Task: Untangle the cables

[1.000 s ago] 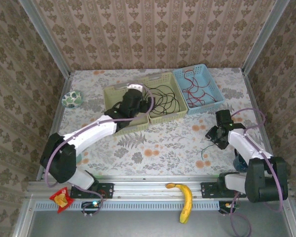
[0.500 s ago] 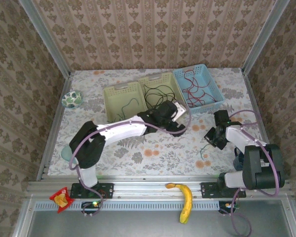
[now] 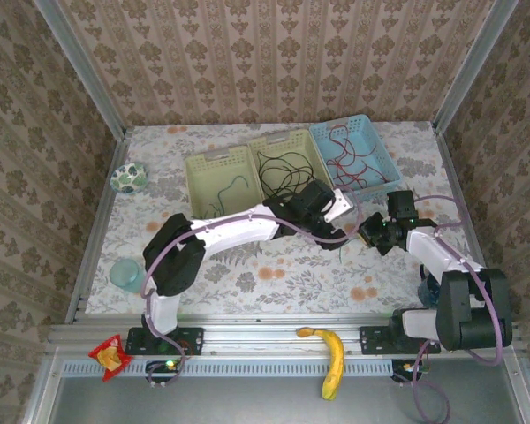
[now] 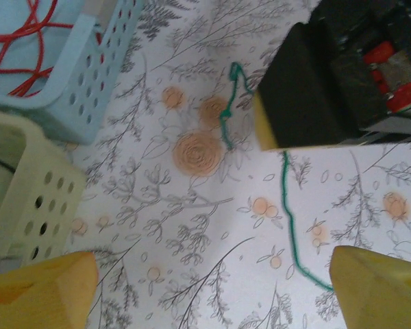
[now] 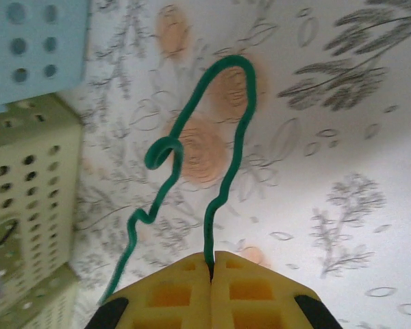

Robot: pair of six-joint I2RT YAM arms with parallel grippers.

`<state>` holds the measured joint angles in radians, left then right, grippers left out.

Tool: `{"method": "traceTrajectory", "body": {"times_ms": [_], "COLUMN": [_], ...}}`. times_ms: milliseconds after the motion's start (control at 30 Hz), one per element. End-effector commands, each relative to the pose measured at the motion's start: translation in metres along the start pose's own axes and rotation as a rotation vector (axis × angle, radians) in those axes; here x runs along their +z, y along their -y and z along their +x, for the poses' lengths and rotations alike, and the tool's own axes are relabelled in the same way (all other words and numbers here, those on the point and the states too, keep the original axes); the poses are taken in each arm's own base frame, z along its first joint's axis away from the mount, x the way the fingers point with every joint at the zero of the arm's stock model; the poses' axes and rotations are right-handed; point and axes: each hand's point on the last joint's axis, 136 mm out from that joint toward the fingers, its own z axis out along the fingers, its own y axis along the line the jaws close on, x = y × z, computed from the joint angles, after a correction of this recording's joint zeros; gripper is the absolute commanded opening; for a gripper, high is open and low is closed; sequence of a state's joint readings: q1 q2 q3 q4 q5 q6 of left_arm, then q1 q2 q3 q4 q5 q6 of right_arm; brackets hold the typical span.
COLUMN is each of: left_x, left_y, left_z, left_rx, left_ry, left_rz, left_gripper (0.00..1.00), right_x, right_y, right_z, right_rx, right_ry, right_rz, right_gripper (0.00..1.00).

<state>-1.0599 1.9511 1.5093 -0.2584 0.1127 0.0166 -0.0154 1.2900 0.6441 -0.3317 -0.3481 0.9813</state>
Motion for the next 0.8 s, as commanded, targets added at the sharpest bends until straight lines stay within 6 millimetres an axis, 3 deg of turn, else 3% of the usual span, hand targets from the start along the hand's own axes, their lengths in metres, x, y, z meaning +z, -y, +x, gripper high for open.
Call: {"method": "traceTrajectory", "body": {"times_ms": [0,200,300,467,567,667,767], "left_x": [0.006,0.019,0.025,0.023,0.021,0.016,0.006], "left_y": [0.015,0.011,0.001,-0.013,-0.014,-0.015,-0.013], "left_z": [-0.005,0.002,0.005,0.002,0.005,0.01,0.017], "left_rx": [0.027,0.015,-0.006,-0.049,-0.056,-0.067,-0.069], "left_ry": [-0.008,-0.038,-0.054,-0.033,-0.036,-0.041,-0.026], "left_rz": [0.075,0.073,0.045,0.015,0.009,-0.006,-0.006], "left_gripper": [0.86,0.82,0.65,0.25,0.05,0.0,0.0], "right_x": [-0.009,-0.028,-0.033,-0.032,-0.03,-0.031,-0.03], "right_y": [-0.026,-0.06,-0.07,-0.065,-0.062,-0.057,-0.036], "right_z": [0.005,0.003,0.004,0.006,0.005,0.0,-0.012], "right_rx": [0.033,-0.002,-0.008,0.0,0.005,0.01,0.044], "right_ry": [-0.027,-0.013,-0.02,-0.027,-0.02,0.017,0.09], "right_rz": [-0.131,-0.282,-0.331,-0.315,-0.306,-0.286,-0.212], "right_gripper": [0.0,0.0,0.0,0.0,0.0,0.02,0.05]}}
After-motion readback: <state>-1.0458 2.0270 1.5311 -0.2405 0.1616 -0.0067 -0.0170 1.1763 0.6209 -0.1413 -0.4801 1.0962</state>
